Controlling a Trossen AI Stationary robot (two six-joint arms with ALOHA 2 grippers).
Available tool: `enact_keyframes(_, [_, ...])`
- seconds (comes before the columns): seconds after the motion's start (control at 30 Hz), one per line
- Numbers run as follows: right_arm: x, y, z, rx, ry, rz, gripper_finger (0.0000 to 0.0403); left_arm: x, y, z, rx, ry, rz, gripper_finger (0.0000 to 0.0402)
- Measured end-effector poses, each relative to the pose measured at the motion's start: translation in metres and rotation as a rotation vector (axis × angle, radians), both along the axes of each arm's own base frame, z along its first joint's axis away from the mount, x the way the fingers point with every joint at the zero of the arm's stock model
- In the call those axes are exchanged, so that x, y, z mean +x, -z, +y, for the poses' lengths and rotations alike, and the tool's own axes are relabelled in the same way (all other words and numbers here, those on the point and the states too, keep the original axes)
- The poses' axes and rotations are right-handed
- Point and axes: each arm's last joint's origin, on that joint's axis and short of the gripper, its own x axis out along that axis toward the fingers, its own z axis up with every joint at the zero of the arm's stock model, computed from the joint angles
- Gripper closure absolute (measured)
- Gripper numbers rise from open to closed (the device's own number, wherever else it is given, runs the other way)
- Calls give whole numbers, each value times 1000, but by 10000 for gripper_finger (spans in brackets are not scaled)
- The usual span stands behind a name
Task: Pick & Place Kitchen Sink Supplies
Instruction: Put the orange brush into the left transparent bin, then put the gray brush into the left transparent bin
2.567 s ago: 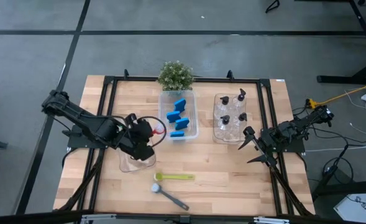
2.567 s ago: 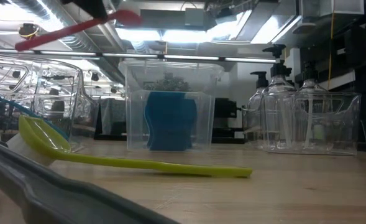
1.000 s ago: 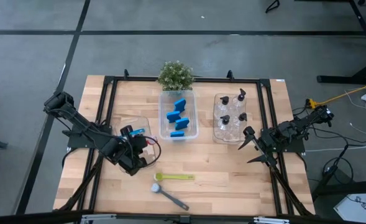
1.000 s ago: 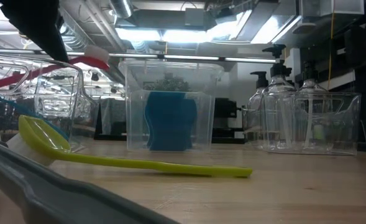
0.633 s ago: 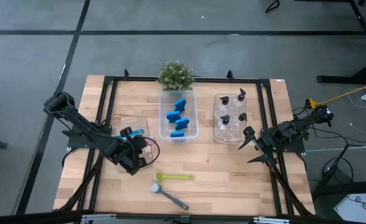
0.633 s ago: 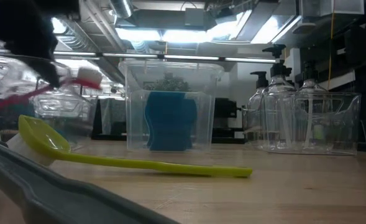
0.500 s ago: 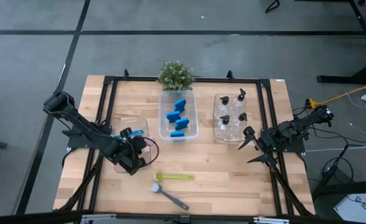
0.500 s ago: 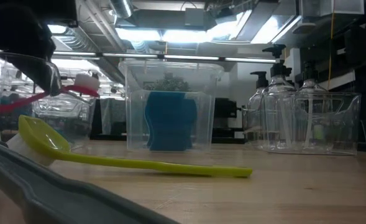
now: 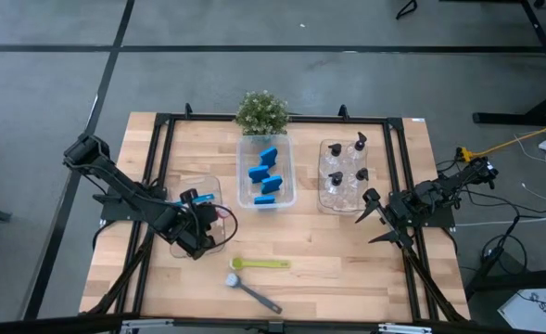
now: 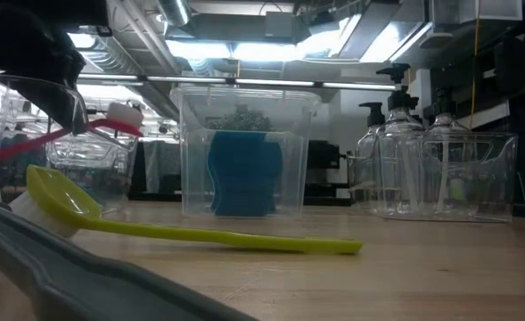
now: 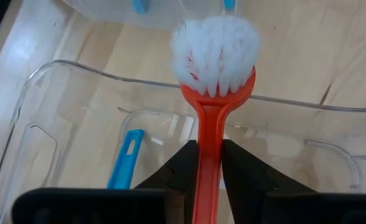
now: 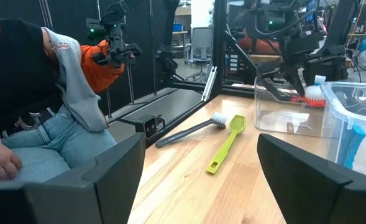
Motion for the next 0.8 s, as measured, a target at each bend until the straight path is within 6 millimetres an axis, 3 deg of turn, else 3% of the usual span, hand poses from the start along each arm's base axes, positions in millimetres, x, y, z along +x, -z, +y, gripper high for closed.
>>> enact_keyframes(0.53, [0,0,0,0,0,0,95,2,-1,-1,-10,3,-14,292])
enact_keyframes(0.8, [0,0,0,-1,0,-1,95,12,-23,-7,-2,62,-65,279])
